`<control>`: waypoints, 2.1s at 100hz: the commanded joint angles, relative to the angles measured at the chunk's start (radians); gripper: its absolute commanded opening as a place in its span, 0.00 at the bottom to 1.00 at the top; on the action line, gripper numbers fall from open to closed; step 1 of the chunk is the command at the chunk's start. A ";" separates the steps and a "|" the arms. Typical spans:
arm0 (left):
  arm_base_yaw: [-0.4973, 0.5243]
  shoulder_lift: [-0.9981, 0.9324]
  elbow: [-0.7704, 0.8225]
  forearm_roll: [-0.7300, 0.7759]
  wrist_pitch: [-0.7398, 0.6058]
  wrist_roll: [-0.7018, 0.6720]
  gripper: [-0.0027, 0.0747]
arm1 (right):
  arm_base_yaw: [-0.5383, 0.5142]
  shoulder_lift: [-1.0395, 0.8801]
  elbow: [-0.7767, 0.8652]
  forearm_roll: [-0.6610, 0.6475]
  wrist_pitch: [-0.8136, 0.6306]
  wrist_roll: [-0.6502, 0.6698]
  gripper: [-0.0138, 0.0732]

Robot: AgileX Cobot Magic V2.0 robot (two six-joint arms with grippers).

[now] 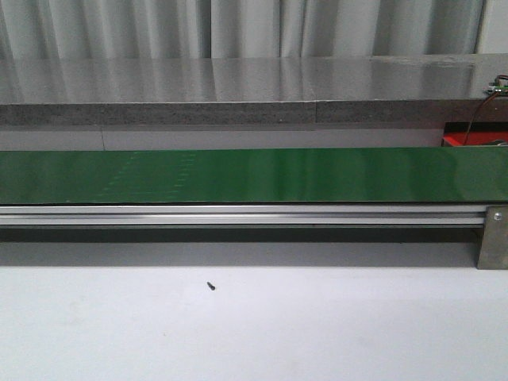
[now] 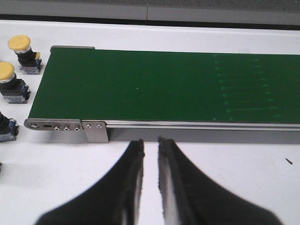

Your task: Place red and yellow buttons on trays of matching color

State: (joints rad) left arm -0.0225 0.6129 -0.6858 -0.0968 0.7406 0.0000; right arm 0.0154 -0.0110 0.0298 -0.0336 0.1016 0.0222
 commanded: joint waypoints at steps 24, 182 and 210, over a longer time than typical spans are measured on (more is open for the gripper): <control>-0.009 0.009 -0.036 -0.023 -0.054 -0.021 0.85 | 0.000 -0.018 -0.019 0.000 -0.085 -0.002 0.08; 0.561 0.980 -0.367 0.257 -0.184 -0.202 0.83 | 0.000 -0.018 -0.019 0.000 -0.085 -0.002 0.08; 0.561 1.059 -0.396 0.267 -0.188 -0.202 0.83 | 0.000 -0.018 -0.019 0.000 -0.085 -0.002 0.08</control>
State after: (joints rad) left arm 0.5353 1.6932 -1.0500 0.1626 0.5889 -0.1944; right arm 0.0154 -0.0110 0.0298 -0.0336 0.1016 0.0222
